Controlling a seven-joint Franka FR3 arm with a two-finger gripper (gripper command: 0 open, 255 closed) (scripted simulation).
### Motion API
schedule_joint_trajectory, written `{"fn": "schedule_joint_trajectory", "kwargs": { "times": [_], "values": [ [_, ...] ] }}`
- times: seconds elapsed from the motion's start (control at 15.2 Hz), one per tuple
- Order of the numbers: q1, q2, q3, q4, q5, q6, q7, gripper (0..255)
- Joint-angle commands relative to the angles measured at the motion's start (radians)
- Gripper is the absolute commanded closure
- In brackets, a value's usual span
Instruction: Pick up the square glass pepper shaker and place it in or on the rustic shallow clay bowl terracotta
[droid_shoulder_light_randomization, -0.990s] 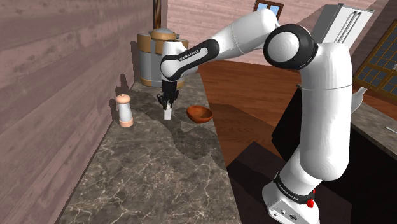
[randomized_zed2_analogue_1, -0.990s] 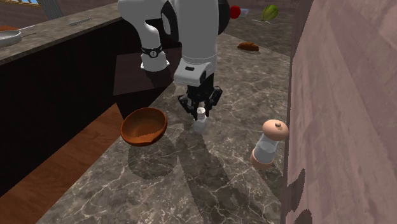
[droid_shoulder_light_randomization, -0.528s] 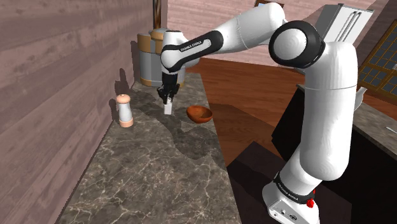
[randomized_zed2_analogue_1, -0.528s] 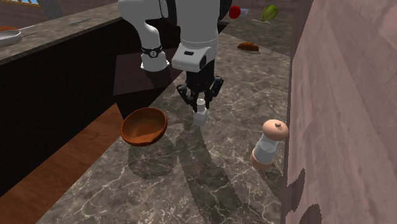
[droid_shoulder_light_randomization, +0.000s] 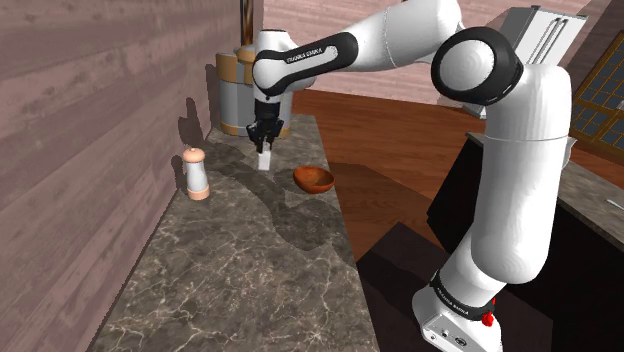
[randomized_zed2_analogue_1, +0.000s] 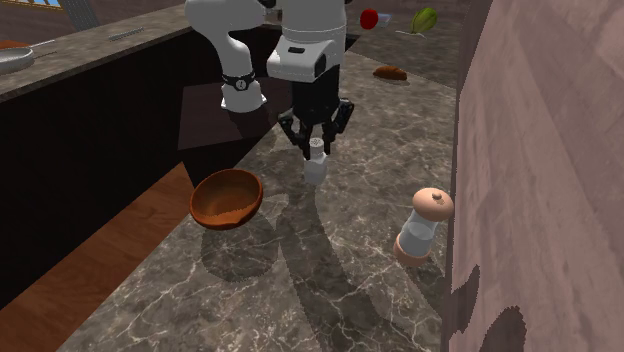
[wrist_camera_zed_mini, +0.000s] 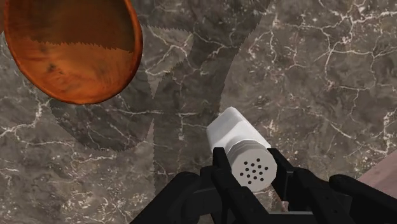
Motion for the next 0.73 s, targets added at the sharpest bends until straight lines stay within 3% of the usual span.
{"fn": "schedule_joint_trajectory", "kwargs": {
  "times": [0.0, 0.66],
  "values": [
    [-0.001, -0.005, 0.0, 0.019, 0.001, -0.024, -0.001, 255],
    [-0.128, -0.181, -0.051, -0.166, 0.04, -0.017, -0.188, 255]
  ]
}}
